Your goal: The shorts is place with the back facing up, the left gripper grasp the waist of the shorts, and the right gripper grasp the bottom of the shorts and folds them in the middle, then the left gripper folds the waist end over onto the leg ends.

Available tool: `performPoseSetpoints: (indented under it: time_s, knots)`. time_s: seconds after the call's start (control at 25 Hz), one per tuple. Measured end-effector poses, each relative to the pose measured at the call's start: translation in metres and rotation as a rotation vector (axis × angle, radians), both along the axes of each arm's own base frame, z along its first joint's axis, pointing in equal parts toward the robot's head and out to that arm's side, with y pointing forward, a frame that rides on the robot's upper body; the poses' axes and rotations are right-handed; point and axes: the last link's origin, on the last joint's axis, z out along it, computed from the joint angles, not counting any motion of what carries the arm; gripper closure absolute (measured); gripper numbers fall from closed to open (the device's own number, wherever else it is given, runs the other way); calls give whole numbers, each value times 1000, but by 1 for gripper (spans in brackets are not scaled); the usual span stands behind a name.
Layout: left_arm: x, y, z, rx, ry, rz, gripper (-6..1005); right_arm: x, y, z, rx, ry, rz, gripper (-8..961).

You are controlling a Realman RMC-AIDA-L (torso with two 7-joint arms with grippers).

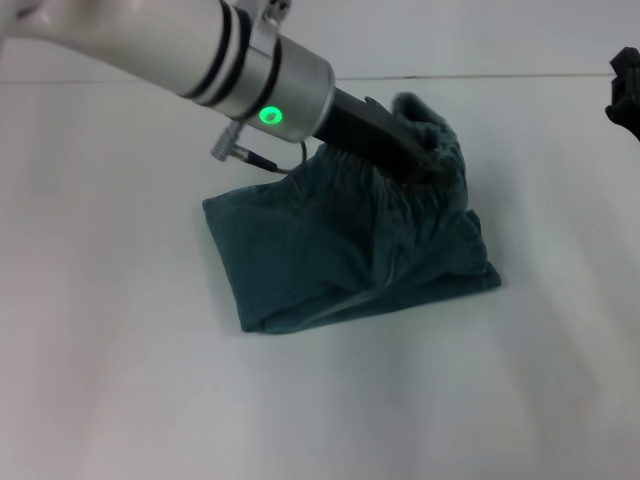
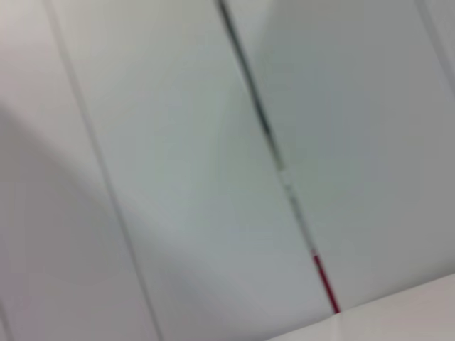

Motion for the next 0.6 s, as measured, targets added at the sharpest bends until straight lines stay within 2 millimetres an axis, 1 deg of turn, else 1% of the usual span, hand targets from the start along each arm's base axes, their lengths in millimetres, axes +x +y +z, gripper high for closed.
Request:
performPoseSetpoints:
  time_s: [0.04, 0.16, 0.32, 0.44, 0.6]
  knots:
    - [-1, -1, -7, 6, -7, 3, 894, 2, -1, 1, 5, 4, -8, 955]
    - [-3, -2, -20, 35, -38, 16, 875, 5, -4, 1, 4, 4, -16, 955]
    - [-7, -4, -25, 52, -68, 32, 837, 5, -6, -1, -3, 4, -16, 955]
    - [-12, -5, -22, 59, -110, 52, 701, 4, -6, -4, -17, 0, -7, 954]
    - [-22, -8, -8, 91, -210, 87, 532, -1, -5, -6, -83, 7, 44, 955]
